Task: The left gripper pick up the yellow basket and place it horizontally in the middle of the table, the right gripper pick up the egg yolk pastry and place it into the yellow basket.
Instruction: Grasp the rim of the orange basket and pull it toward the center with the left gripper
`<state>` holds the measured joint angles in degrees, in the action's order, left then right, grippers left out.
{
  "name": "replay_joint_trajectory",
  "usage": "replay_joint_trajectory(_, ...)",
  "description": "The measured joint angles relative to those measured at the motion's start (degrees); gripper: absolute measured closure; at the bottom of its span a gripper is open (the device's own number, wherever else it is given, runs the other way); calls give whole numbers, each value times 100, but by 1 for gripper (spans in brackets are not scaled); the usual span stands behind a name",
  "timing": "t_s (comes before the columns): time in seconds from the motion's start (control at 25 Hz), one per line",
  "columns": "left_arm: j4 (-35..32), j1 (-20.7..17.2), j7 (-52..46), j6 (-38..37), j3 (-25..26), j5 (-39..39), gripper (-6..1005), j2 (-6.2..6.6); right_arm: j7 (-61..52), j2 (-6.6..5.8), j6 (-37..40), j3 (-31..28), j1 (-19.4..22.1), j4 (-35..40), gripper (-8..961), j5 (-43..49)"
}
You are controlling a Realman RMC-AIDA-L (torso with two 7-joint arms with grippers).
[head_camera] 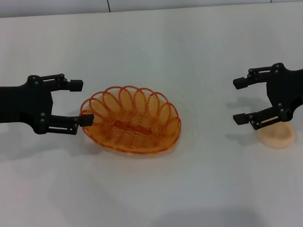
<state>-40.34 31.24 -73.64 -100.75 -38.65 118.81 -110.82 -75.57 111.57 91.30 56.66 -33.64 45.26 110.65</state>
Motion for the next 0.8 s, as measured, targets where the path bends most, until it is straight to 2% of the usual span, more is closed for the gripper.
replay_joint_trajectory(0.24,-4,-12,-16,11,14,-22,114,-39,-16,35,-16,-33,7,0,103,0)
replay_joint_trajectory(0.36,-156,-21,-328,12,16,-101,114,-46,-8,59,-43,-117,18,0,103,-1)
replay_joint_trajectory(0.64,-1492,-43,-2585,-84,-58,-31,115,-220,-15,62,-63,-184,177,238,104,0)
replay_joint_trajectory(0.8,-2101,24,-3984,-249,-181,158,115,-226,-37,66,-60,-201,231,303,104,-1)
